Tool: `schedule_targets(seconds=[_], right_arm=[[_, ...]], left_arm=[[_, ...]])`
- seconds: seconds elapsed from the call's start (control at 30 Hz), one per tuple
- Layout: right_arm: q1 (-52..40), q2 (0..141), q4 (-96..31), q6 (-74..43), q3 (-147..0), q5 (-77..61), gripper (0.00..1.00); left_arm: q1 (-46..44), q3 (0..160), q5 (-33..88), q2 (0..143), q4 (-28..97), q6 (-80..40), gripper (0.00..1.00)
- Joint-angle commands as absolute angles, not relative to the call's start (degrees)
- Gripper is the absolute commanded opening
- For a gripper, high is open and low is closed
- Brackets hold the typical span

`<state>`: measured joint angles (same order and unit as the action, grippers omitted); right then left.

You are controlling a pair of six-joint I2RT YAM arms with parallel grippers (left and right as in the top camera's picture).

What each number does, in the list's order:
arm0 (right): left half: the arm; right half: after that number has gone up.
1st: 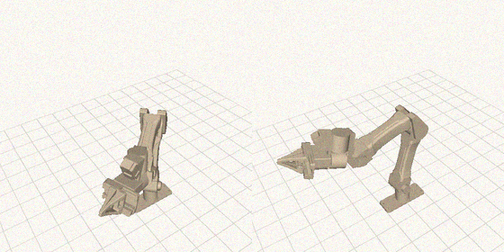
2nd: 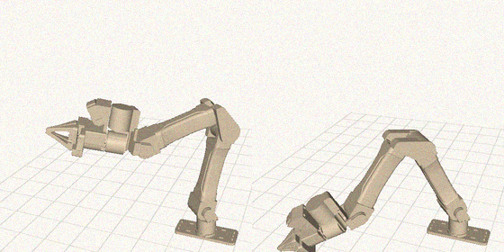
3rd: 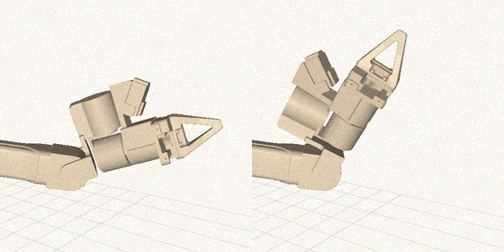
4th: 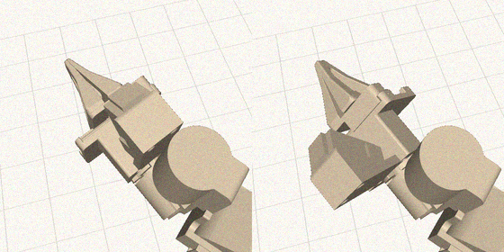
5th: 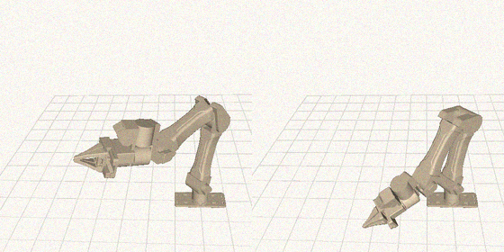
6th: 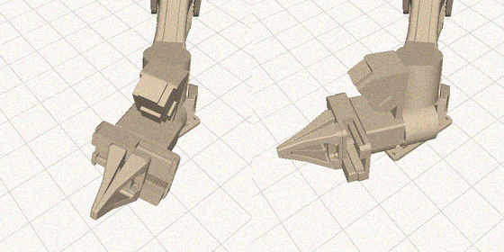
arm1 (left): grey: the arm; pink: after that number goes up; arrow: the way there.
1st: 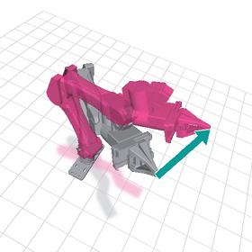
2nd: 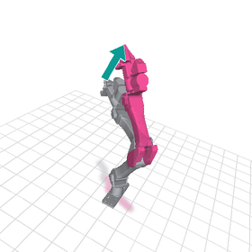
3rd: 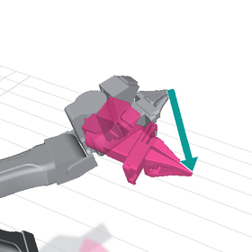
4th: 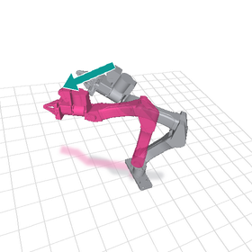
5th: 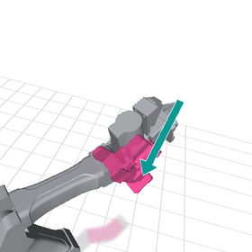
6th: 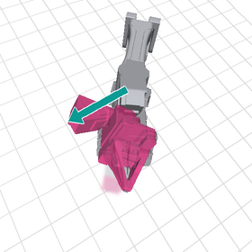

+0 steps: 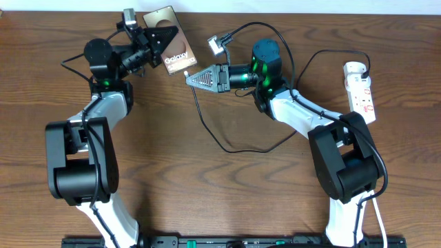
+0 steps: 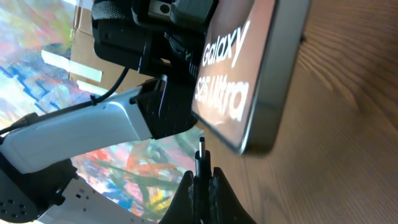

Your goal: Plug charger to phone and switch on socket

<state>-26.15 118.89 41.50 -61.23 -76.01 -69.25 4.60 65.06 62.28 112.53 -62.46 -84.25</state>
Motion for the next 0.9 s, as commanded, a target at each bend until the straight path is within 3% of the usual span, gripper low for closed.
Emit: schedule_targets(seconds=[0.0,0.87], right_arm=[[-25.96,119.28,41.82,-61.47,-76.40,-68.47,0.01],[-25.91,119.31,41.80,-61.04,-76.38,-68.27,0.01]], left_arm=[[4.14,64.93,62.96,112.29,-63.57,-84.82,0.07],[4.21,64.93,64.49,112.29,-63.57,-87.53,0.07]])
